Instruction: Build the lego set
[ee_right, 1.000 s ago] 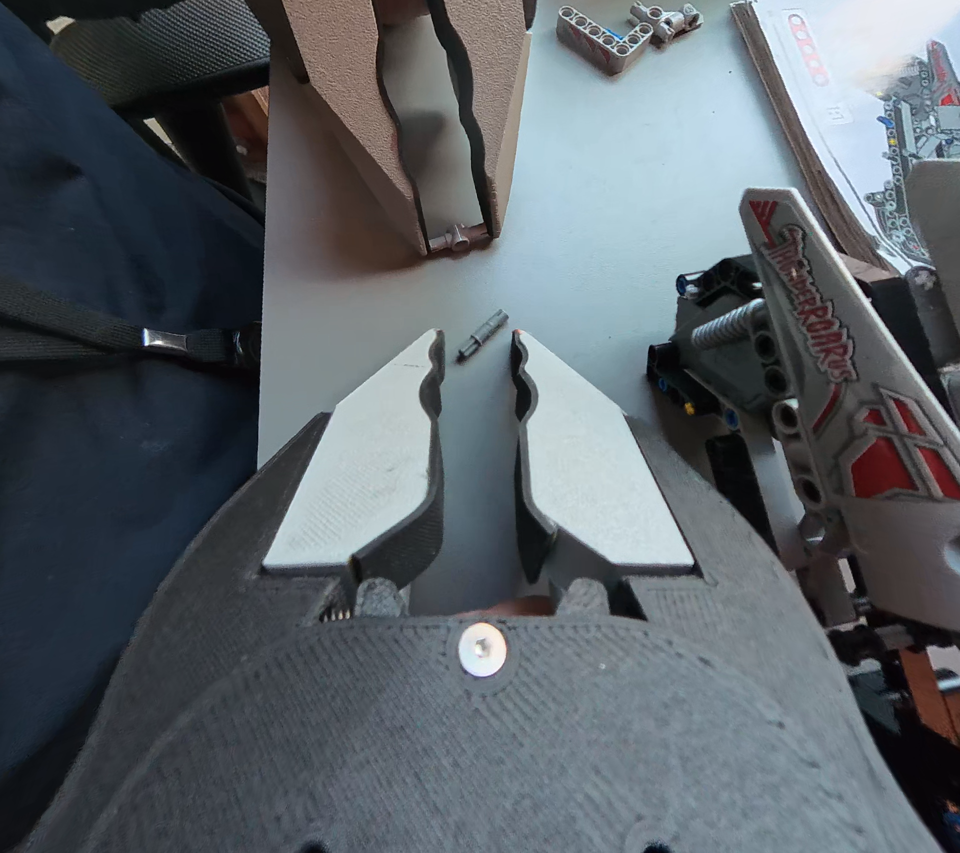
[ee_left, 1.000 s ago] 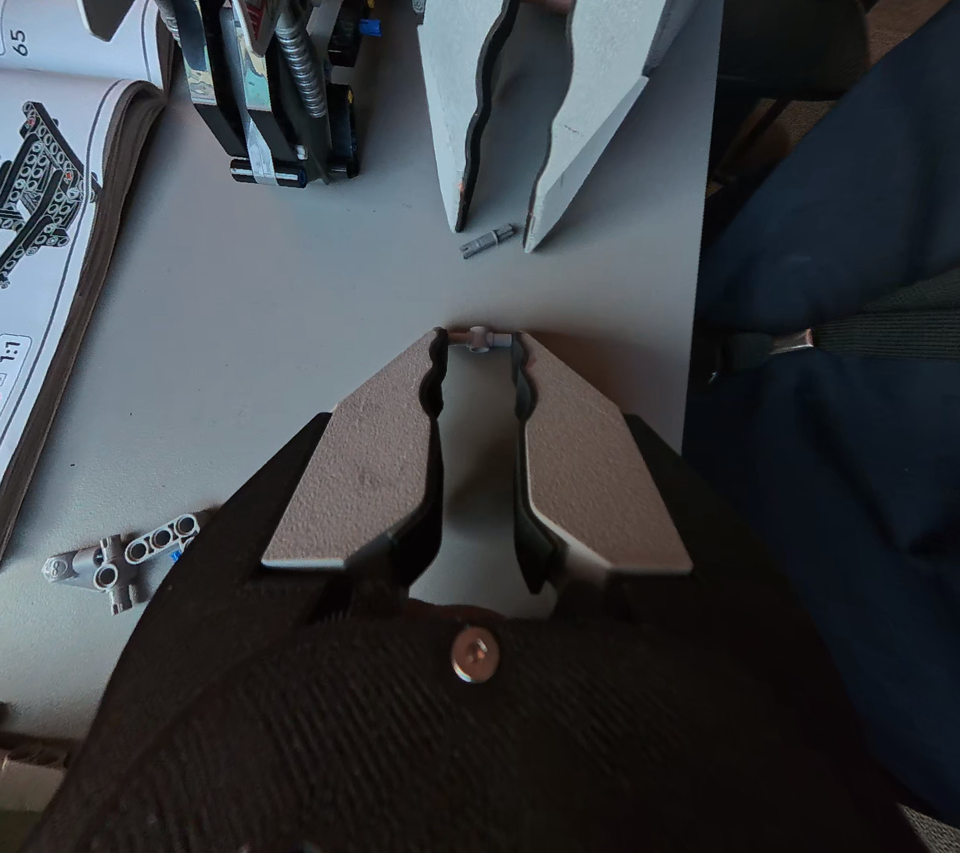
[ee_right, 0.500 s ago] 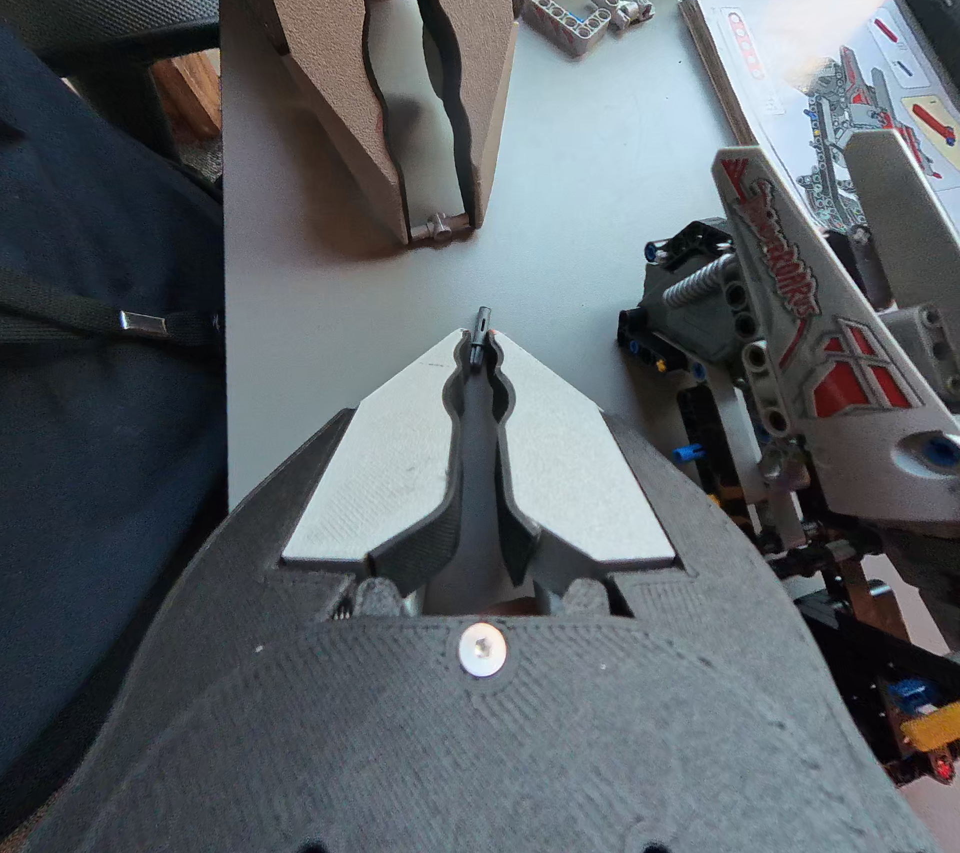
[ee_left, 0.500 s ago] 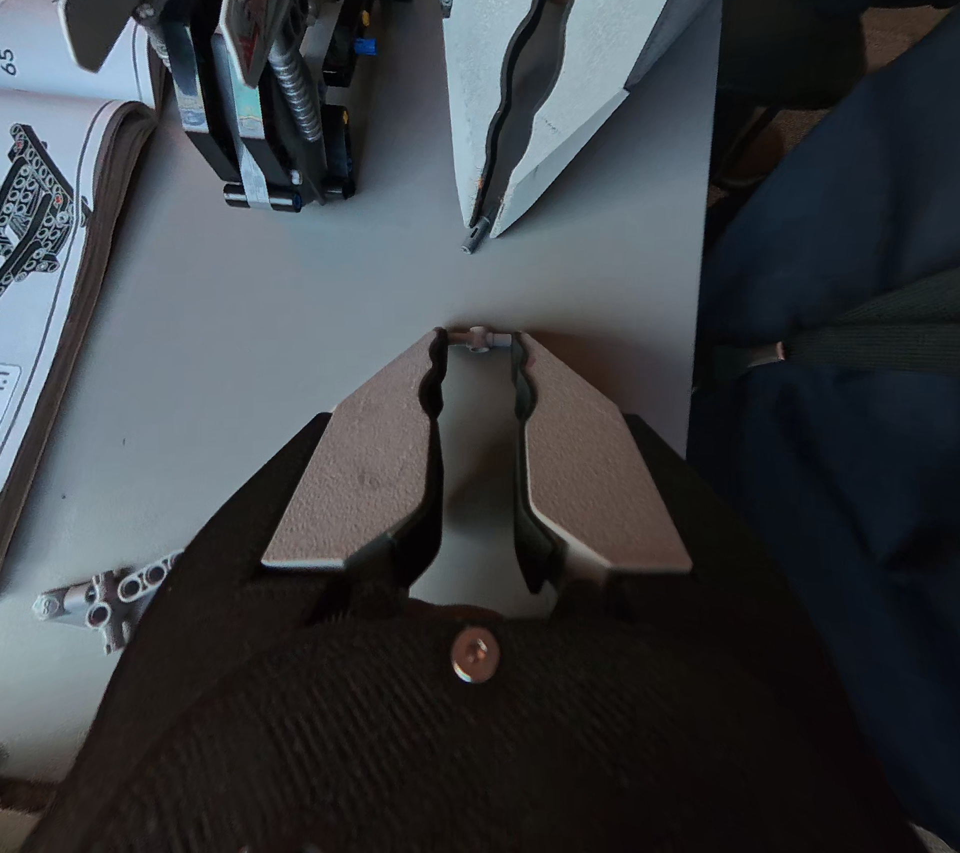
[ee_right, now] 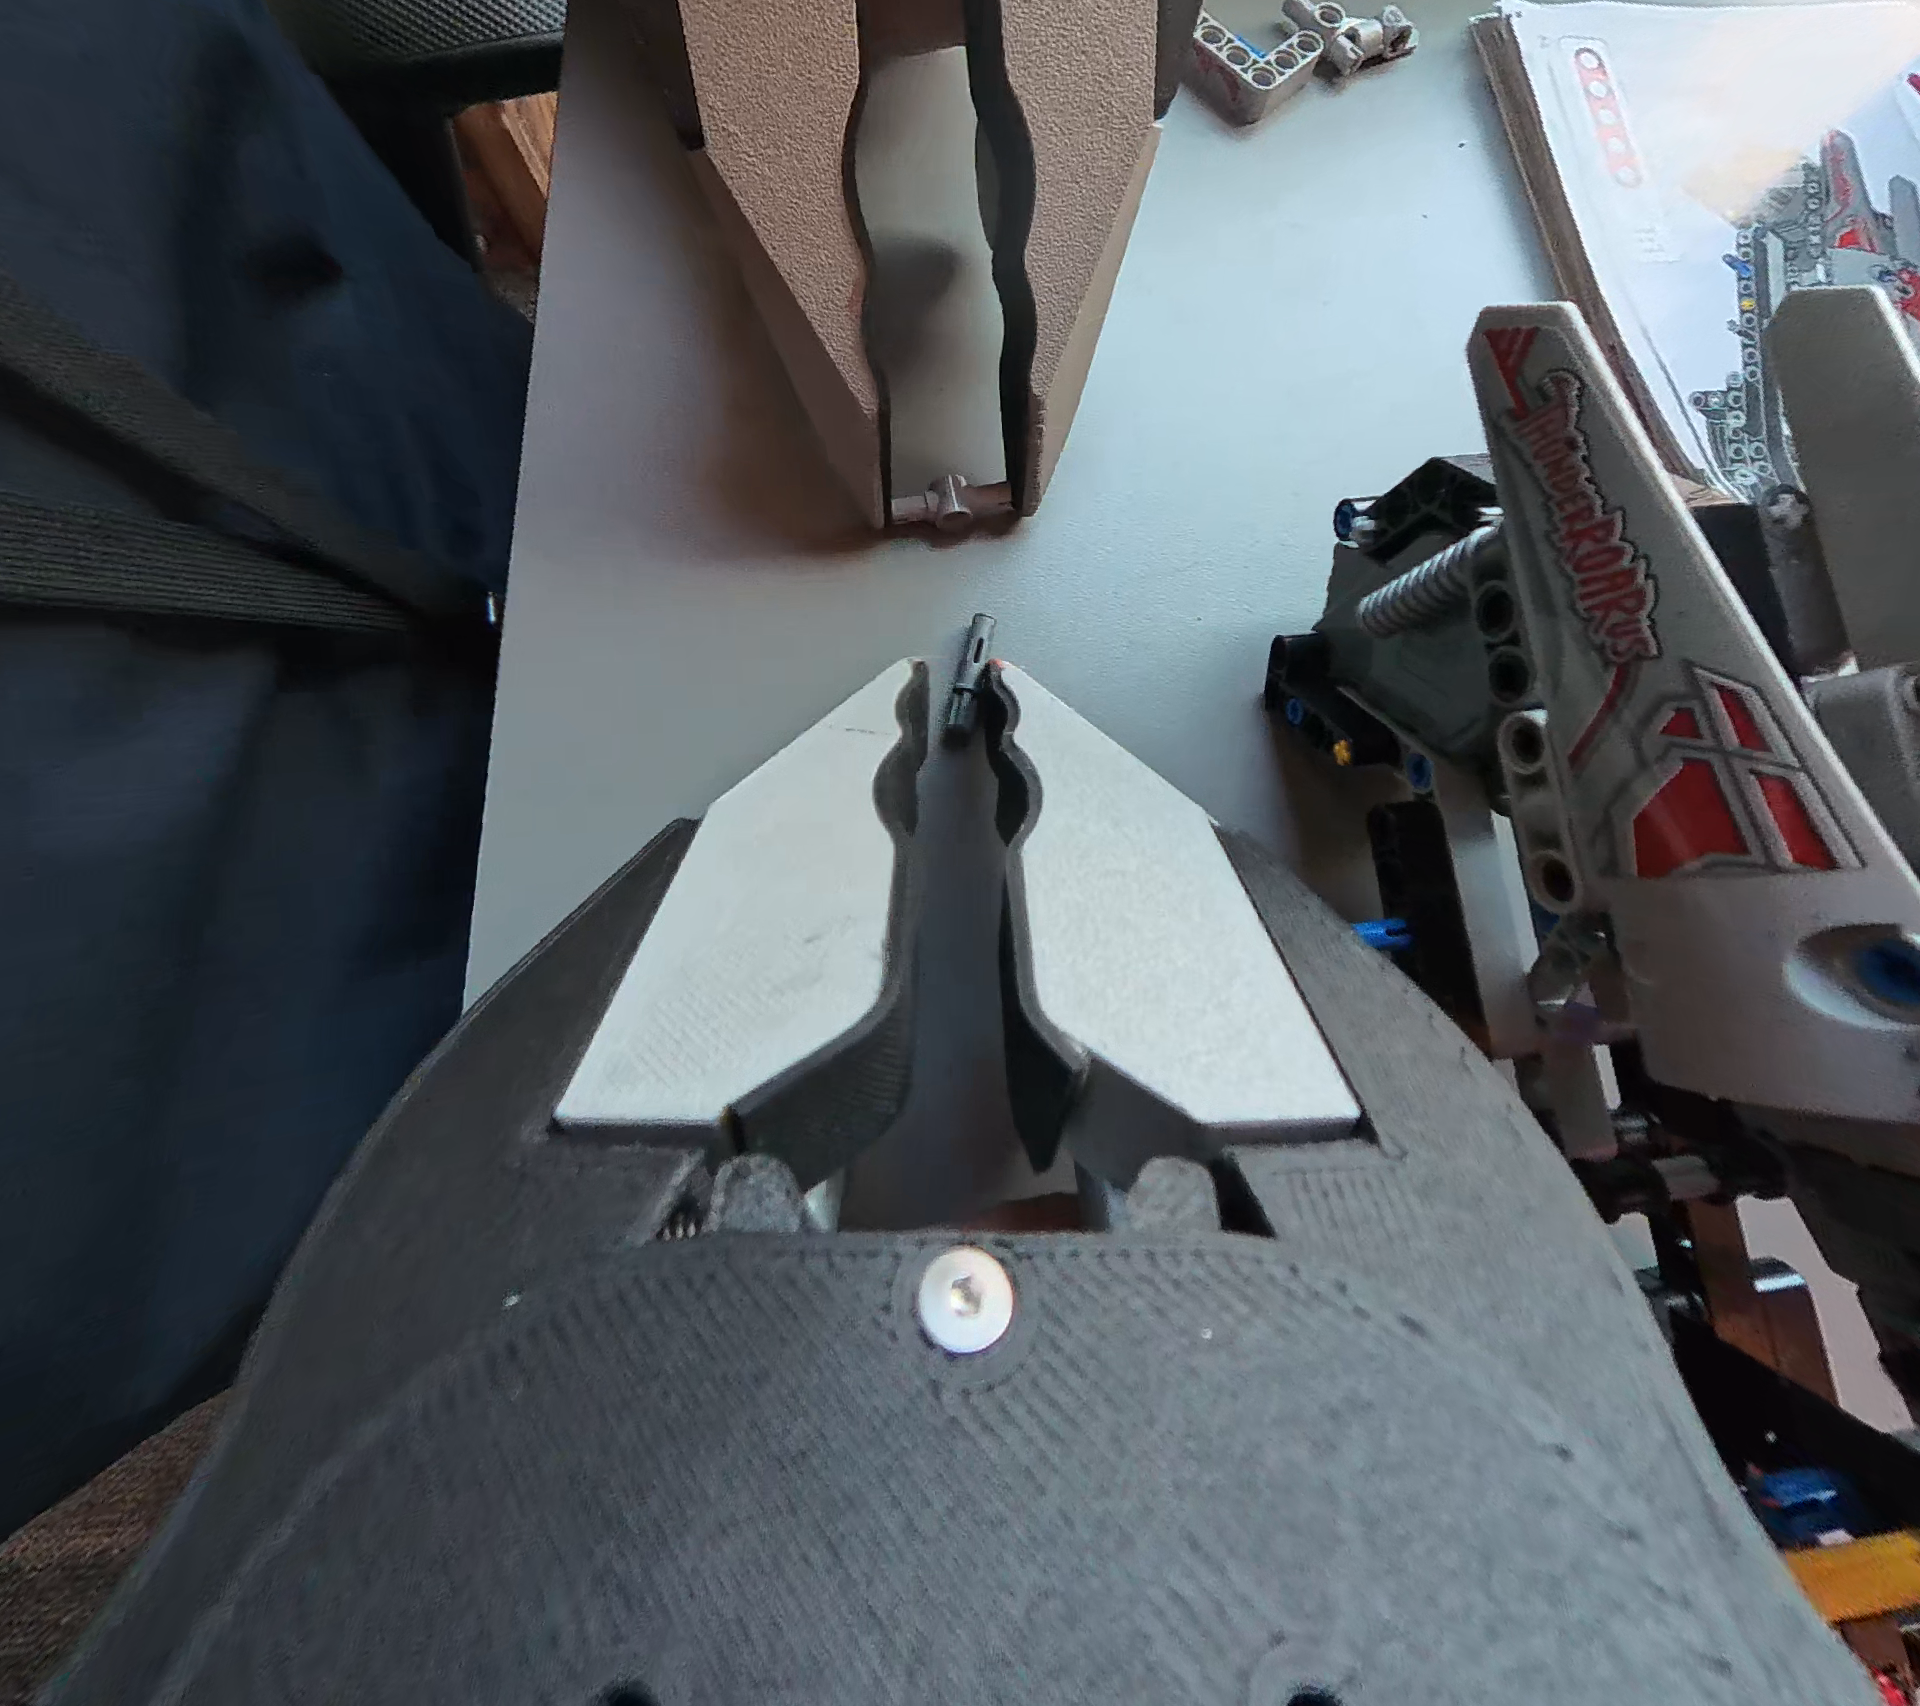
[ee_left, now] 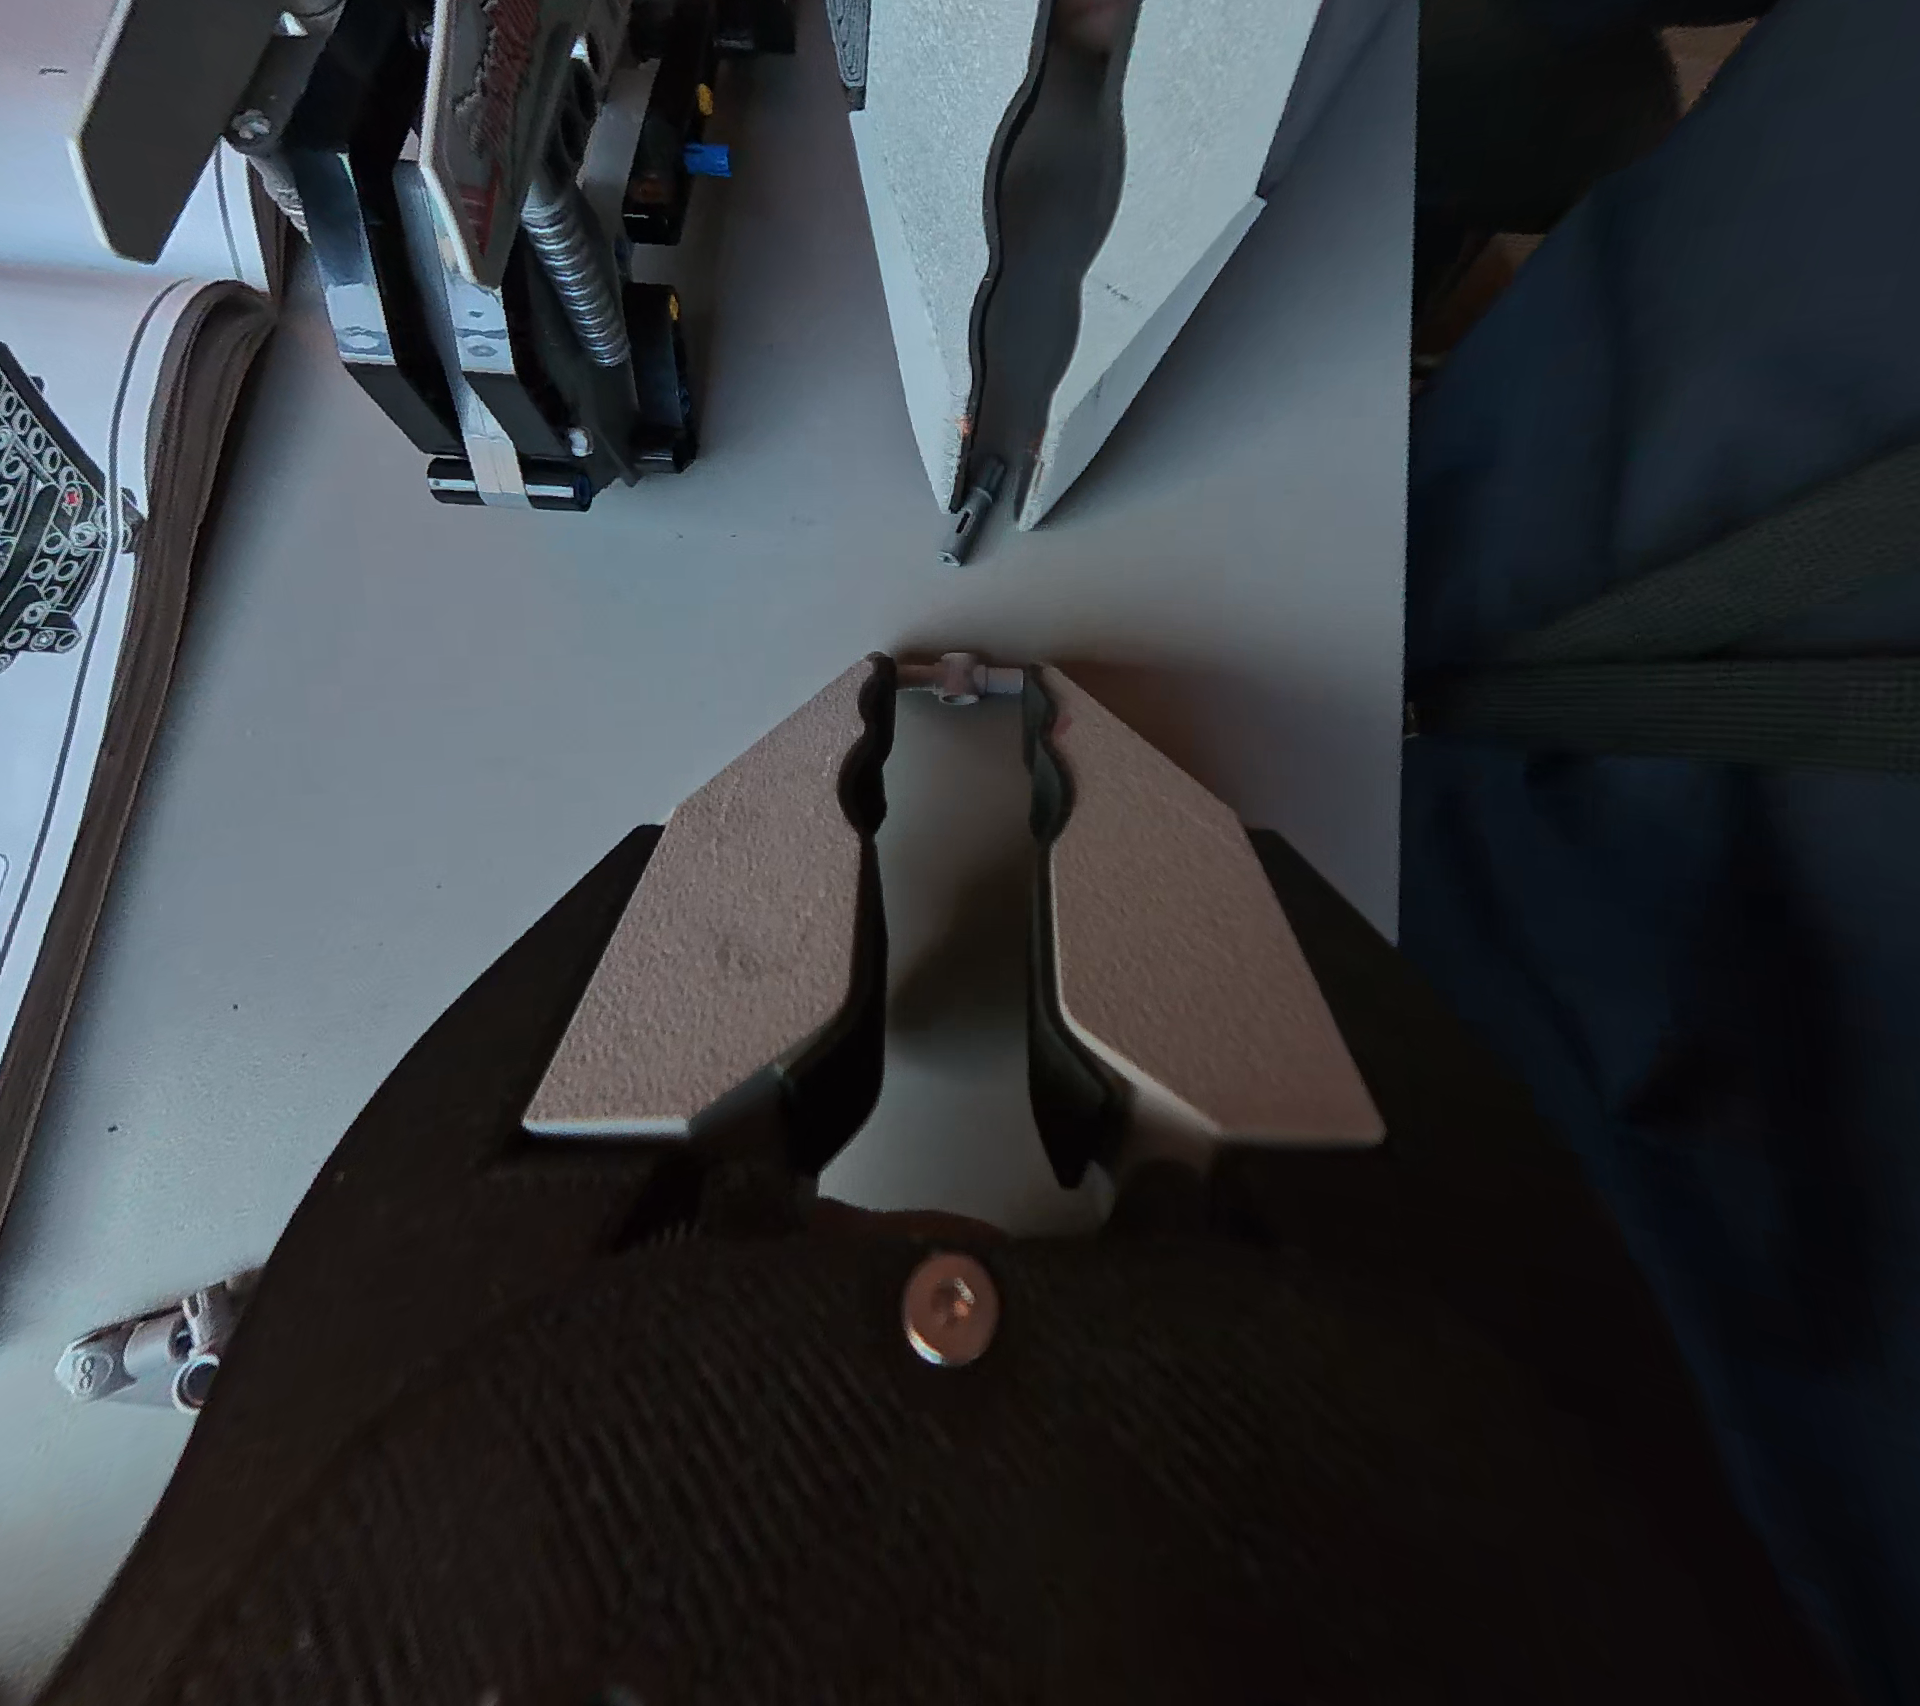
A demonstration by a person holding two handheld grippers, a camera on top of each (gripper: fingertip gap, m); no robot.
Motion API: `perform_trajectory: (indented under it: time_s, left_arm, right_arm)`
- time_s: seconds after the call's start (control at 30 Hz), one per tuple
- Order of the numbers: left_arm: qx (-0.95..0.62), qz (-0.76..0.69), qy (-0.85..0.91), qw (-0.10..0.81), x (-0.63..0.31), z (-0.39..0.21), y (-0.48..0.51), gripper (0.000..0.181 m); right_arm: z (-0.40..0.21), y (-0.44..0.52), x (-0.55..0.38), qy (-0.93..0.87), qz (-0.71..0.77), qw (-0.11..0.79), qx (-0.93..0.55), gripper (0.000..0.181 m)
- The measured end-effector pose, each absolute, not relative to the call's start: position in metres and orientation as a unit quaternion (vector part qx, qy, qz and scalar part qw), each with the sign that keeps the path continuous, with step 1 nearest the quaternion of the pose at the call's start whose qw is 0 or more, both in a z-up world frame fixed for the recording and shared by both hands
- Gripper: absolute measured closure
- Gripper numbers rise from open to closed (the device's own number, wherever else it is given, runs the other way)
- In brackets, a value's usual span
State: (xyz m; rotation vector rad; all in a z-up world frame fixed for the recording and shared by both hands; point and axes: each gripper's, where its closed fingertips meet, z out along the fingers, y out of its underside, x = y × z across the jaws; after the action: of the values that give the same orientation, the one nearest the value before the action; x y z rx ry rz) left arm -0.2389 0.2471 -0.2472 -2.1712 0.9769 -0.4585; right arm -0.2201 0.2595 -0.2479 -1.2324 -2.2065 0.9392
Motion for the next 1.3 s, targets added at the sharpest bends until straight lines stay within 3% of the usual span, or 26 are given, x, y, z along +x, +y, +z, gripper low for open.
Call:
perform_trajectory:
  time_s: [0.03, 0.43, 0.7, 0.83, 1.3]
  left_arm:
    - [-0.838, -0.178, 0.378, 0.351, -0.239, -0.247, 0.247, 0.16]
    - [-0.837, -0.179, 0.381, 0.35, -0.239, -0.247, 0.247, 0.159]
    - [-0.837, -0.182, 0.38, 0.349, -0.239, -0.247, 0.247, 0.16]
    - [-0.836, -0.178, 0.381, 0.351, -0.239, -0.247, 0.247, 0.159]
    - [-0.836, -0.179, 0.382, 0.351, -0.239, -0.247, 0.247, 0.16]
  right_arm:
    - [-0.248, 0.259, -0.22, -0.799, 0.339, 0.221, -0.445, 0.173]
    - [-0.245, 0.27, -0.218, -0.784, 0.325, 0.256, -0.462, 0.164]
    - [-0.248, 0.262, -0.22, -0.804, 0.319, 0.25, -0.435, 0.178]
    - [-0.247, 0.262, -0.218, -0.806, 0.323, 0.249, -0.429, 0.17]
    - [-0.248, 0.264, -0.219, -0.808, 0.312, 0.261, -0.426, 0.179]
